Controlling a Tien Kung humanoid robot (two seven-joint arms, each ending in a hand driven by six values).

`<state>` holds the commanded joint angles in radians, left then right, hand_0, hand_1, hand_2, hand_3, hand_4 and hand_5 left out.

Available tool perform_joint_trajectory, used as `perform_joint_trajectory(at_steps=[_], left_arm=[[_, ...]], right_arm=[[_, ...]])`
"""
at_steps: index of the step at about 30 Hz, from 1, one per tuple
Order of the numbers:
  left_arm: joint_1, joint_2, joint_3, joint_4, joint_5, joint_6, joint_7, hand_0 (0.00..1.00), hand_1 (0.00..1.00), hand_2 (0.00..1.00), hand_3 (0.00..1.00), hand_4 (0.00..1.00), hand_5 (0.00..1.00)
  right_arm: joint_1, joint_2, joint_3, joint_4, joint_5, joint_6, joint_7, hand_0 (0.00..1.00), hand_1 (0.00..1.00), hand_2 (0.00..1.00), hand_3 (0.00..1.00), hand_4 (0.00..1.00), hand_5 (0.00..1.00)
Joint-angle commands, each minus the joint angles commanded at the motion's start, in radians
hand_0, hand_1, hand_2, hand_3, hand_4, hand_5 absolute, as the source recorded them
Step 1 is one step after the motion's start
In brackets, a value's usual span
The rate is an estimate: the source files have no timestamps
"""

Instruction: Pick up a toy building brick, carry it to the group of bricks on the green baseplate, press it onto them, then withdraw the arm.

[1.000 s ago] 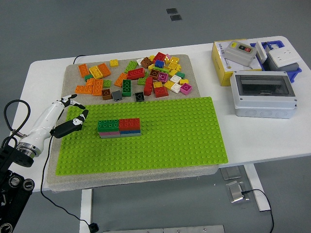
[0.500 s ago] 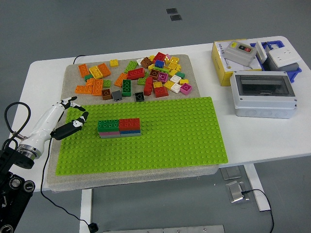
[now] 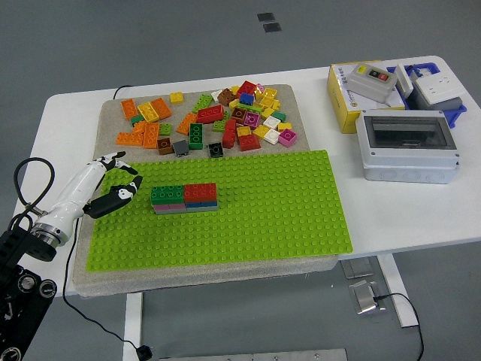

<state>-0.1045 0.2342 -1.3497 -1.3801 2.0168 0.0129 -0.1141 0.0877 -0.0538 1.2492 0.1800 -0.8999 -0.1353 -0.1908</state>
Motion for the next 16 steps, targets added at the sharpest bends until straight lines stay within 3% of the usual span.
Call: perform_joint_trajectory(at_steps=[2,3,8,9,14,16], left_arm=[[-0.007,0.006,0.001,0.001,0.005,0.001,0.0,0.979,0.963,0.941,0.628,0.637,0.696],[-0.011,0.009,0.002,0.002,0.008,0.001,0.0,0.978,0.963,0.944,0.703,0.659,0.632],[-0.046,0.044,0.016,0.029,0.032,0.013,-0.005,0.978,0.963,0.944,0.703,0.659,0.632],[-0.054,0.054,0.02,0.039,0.039,0.016,-0.008,0.978,0.964,0.954,0.822,0.67,0.467],[-0.082,0.102,0.032,0.085,0.064,0.03,-0.017,0.978,0.964,0.954,0.822,0.67,0.467],[-0.084,0.108,0.023,0.094,0.067,0.032,-0.018,0.978,0.964,0.954,0.822,0.67,0.467]], right_arm=[[0.0,-0.001,0.003,0.0,-0.001,0.003,0.002,0.633,0.626,0.634,0.62,0.392,0.789],[0.0,-0.002,0.006,0.0,-0.003,0.004,0.002,0.632,0.626,0.634,0.622,0.392,0.785],[0.005,-0.003,0.013,0.0,-0.009,0.005,0.004,0.632,0.626,0.634,0.622,0.392,0.785],[0.006,-0.003,0.014,0.0,-0.009,0.005,0.004,0.632,0.625,0.633,0.621,0.39,0.785],[0.009,-0.002,0.008,0.0,-0.001,0.005,0.006,0.632,0.625,0.633,0.621,0.39,0.785],[0.009,-0.002,0.007,0.0,0.004,0.005,0.006,0.632,0.625,0.633,0.621,0.39,0.785]])
